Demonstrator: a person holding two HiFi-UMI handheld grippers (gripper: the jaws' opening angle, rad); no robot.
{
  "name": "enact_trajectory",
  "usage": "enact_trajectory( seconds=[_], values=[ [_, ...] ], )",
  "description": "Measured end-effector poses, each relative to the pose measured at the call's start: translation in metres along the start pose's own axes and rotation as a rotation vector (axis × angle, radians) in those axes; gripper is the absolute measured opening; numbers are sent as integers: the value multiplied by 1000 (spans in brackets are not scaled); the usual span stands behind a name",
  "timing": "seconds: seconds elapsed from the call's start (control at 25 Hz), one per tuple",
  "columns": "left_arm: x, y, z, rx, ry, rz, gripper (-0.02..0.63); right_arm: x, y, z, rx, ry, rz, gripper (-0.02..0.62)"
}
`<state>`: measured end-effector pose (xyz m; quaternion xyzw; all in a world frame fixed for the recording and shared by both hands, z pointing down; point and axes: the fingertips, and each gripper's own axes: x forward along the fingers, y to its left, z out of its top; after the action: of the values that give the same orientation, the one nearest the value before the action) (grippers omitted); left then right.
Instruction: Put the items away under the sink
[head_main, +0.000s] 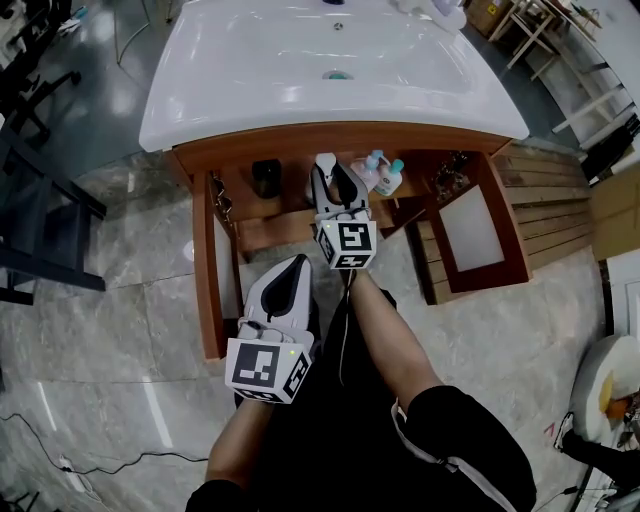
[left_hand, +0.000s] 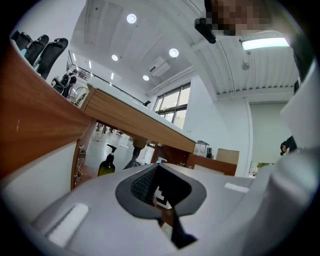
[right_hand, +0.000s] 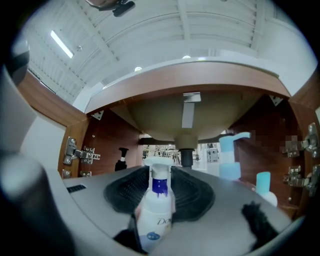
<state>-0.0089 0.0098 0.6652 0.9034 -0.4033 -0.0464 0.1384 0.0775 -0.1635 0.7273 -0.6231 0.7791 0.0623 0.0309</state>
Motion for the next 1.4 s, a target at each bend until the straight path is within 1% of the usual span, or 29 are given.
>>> enact_trajectory(
  seconds=[0.16,0.48,0.8,0.84,0.92,1.0,1.16,1.28,1.4],
  values=[
    [-2,-3,0,0,-2,0,5,-3,0,1,5,3,0,155],
    [-4,-6,2,6,-12,3,5,-15,1,5,26,-8,2,159],
    [2,-12,3,9,-17,9,5,-49,-3,10,65,-13,15,158],
    [3,-14,3,8,-16,9,5,-56,-6,10,78,-14,7,146],
    [7,-17,1,10,-14,7,5,-65,-13,9,104,0,-15,57],
    [11,-19,0,11,-12,8,5,-71,-16,4,135,37,-24,23],
    [19,-27,-2,14,-10,7,5,-79,-23,-4,181,120,-23,17],
    [25,-30,-4,15,-5,8,5,-86,-29,-4,203,152,-22,15],
    [32,-32,-5,-10,14,11,5,-96,-31,2,209,172,-15,15]
  ],
)
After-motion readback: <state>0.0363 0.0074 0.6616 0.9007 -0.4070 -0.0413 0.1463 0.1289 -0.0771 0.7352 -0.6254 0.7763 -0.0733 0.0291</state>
